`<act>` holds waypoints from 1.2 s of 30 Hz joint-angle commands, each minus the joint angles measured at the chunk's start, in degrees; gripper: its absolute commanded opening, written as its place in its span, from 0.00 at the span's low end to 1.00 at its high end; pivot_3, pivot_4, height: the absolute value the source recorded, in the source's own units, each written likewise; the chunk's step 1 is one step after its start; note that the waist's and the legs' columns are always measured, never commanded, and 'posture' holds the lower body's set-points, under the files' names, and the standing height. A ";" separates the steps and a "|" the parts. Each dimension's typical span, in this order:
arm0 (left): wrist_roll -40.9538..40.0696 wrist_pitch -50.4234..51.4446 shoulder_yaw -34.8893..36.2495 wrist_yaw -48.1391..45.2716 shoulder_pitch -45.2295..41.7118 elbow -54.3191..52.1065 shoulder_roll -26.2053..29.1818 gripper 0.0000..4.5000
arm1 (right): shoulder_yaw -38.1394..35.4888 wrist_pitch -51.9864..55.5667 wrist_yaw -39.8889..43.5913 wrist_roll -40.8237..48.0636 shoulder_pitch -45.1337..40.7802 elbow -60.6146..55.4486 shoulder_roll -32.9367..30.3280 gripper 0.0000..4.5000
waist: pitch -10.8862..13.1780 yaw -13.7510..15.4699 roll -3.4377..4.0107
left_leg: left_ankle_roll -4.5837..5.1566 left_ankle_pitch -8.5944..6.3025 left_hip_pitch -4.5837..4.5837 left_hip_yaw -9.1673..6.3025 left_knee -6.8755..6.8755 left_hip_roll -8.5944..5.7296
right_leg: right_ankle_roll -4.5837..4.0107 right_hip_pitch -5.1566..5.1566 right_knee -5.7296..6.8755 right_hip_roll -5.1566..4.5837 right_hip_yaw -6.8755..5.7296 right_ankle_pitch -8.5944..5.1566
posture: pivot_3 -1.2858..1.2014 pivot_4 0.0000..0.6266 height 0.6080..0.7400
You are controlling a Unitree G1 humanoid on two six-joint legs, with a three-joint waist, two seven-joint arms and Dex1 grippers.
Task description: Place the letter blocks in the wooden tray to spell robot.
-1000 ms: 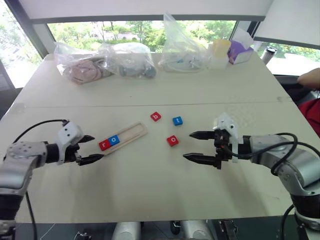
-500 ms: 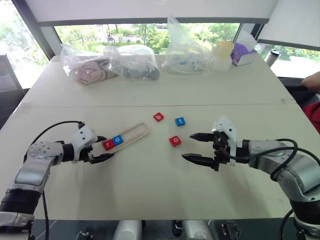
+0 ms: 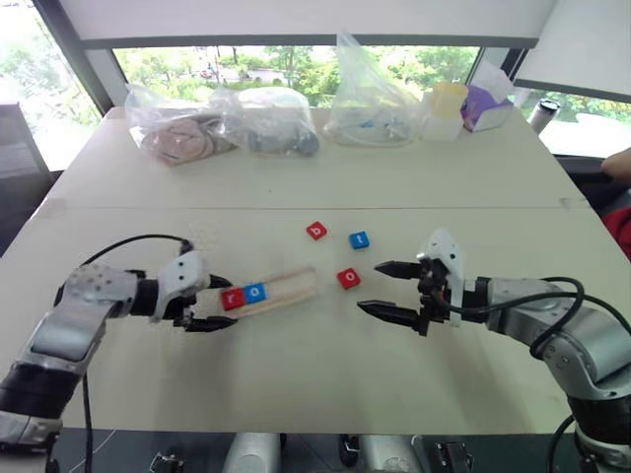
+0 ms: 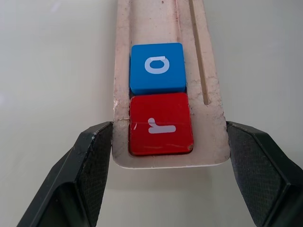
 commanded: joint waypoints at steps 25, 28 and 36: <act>8.43 -10.78 -9.10 -1.54 -8.69 16.42 -9.44 0.99 | -2.35 -1.15 -5.51 -0.42 1.52 -1.49 2.12 1.00 | -0.04 -0.99 -0.02 | 0.04 0.00 0.06 -0.03 0.02 0.05 | 0.19 0.01 0.12 0.13 0.04 0.10 | 0.52 0.24 1.00; 8.73 -10.65 -9.05 -0.35 -8.17 15.96 -9.61 0.99 | -2.08 -1.20 -5.43 -0.67 1.11 -1.04 2.33 1.00 | -0.04 -0.99 -0.02 | 0.05 0.00 0.08 -0.04 0.04 0.04 | 0.19 0.04 0.13 0.12 0.04 0.10 | 0.52 0.24 1.00; 8.72 -9.71 -9.55 0.18 -6.95 15.41 -9.95 0.93 | -1.57 -1.64 -5.08 -1.40 0.03 0.32 2.64 1.00 | -0.06 -1.04 0.00 | 0.05 0.00 0.09 -0.03 0.06 0.03 | 0.21 0.06 0.13 0.10 0.06 0.11 | 0.52 0.24 1.00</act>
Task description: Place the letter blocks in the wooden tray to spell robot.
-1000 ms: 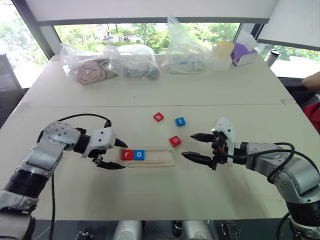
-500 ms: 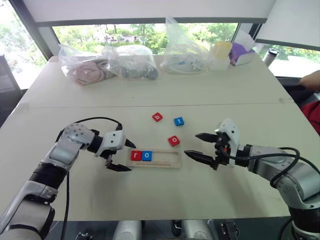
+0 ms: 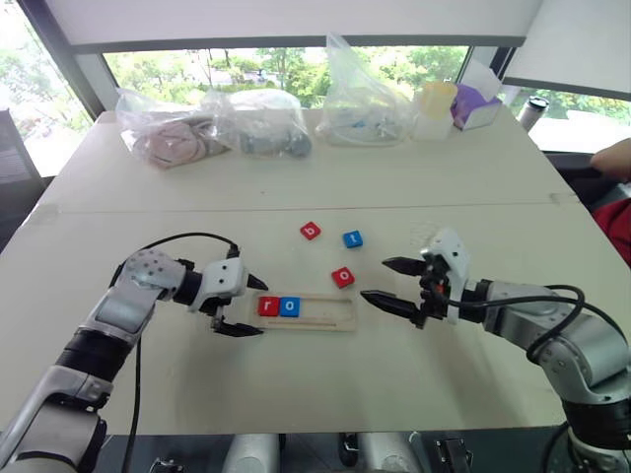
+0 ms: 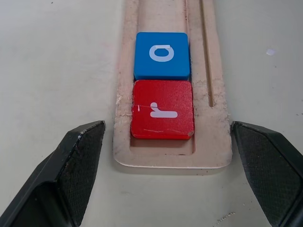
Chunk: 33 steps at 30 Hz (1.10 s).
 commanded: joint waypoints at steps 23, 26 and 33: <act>5.06 -5.69 -1.07 2.72 -7.09 14.34 -1.21 0.93 | -0.18 -1.13 -0.59 -0.76 -0.47 -0.73 1.32 1.00 | -0.01 -0.27 -0.01 | 0.22 0.13 0.07 0.00 0.01 0.01 | -0.18 0.03 0.09 0.03 0.00 0.04 | 0.52 0.24 1.00; 5.32 -5.78 -1.09 3.15 -7.18 14.15 -1.68 1.00 | -0.15 -0.97 -0.66 -0.72 -0.41 -1.04 1.30 1.00 | -0.01 -0.39 -0.01 | 0.22 0.13 0.06 0.00 0.00 0.01 | -0.09 0.02 0.13 0.04 0.01 0.09 | 0.52 0.24 1.00; 4.77 -5.38 0.98 3.64 -6.19 11.53 0.24 1.00 | 2.59 0.74 -3.52 -0.40 -3.86 -2.81 4.33 1.00 | -0.01 -0.48 -0.01 | 0.22 0.13 0.10 0.01 -0.01 0.01 | -0.09 0.02 0.14 0.04 0.02 0.10 | 0.52 0.24 1.00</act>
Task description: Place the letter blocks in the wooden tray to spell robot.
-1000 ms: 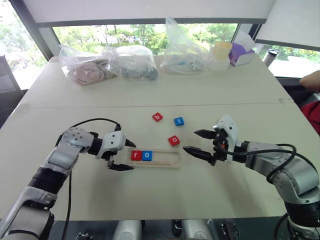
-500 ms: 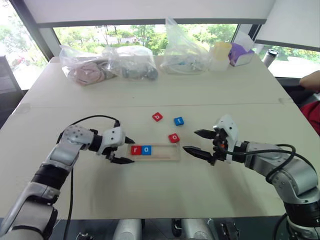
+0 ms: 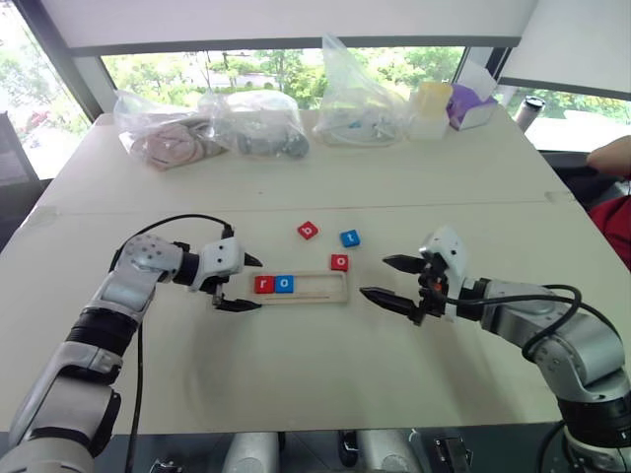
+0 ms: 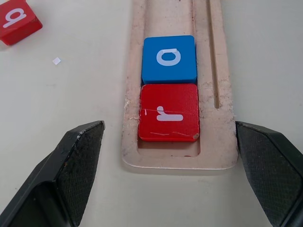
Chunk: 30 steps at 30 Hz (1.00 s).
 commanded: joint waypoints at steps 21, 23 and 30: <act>-21.28 42.26 31.06 17.86 16.04 -34.55 6.79 1.00 | 16.31 -16.74 -13.93 -27.20 -41.70 58.00 31.21 1.00 | 0.10 -1.72 -0.19 | 0.01 0.00 -0.24 0.25 -0.17 0.16 | -0.24 -0.74 0.53 0.25 0.56 0.13 | 0.52 0.24 1.00; -23.69 45.90 33.93 21.51 19.08 -40.52 4.96 1.00 | 15.95 -18.29 -14.12 -28.42 -43.05 62.13 32.69 1.00 | 0.09 -1.71 -0.22 | 0.00 0.00 -0.24 0.32 -0.18 0.15 | -0.23 -0.76 0.53 0.20 0.61 0.13 | 0.52 0.24 1.00; -27.54 50.13 39.15 29.91 24.77 -47.20 1.63 1.00 | 16.06 -22.38 -12.21 -31.83 -45.67 72.36 36.71 0.82 | 0.08 -1.69 -0.23 | 0.00 0.00 -0.16 0.32 -0.17 0.15 | -0.29 -0.77 0.61 0.26 0.67 0.17 | 0.52 0.24 1.00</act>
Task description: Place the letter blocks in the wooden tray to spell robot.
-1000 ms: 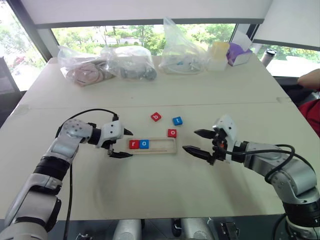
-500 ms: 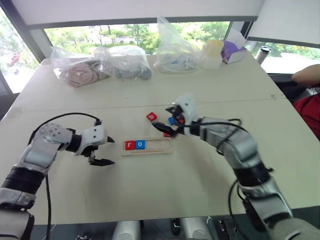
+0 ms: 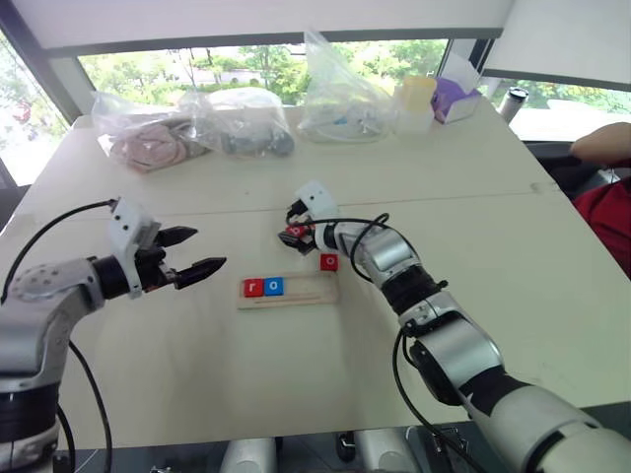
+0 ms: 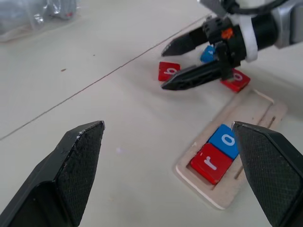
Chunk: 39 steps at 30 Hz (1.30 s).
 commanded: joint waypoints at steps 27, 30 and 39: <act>-3.29 -1.96 -13.64 3.87 -8.43 0.63 -2.80 1.00 | -23.05 54.85 -22.46 -7.46 32.56 -74.74 4.19 0.27 | -0.05 0.16 -0.05 | -0.02 0.01 0.08 -0.17 0.04 -0.11 | -0.15 0.00 -0.05 0.22 0.20 -0.14 | 0.52 0.24 1.00; -2.33 -2.88 -14.92 3.27 -9.42 2.08 -2.35 1.00 | -23.40 54.16 -24.04 -7.51 33.69 -73.83 7.37 0.27 | -0.05 -0.08 -0.06 | -0.02 0.01 0.10 -0.21 0.03 -0.08 | -0.19 -0.02 -0.04 0.38 0.32 -0.13 | 0.52 0.24 1.00; -2.04 -3.04 -15.21 2.19 -9.99 2.86 -1.39 1.00 | -21.85 54.13 -24.18 -7.61 32.47 -75.39 5.01 0.99 | -0.06 0.08 -0.07 | -0.02 0.01 0.06 -0.21 0.02 -0.06 | -0.17 -0.03 -0.10 0.40 0.35 -0.13 | 0.52 0.24 1.00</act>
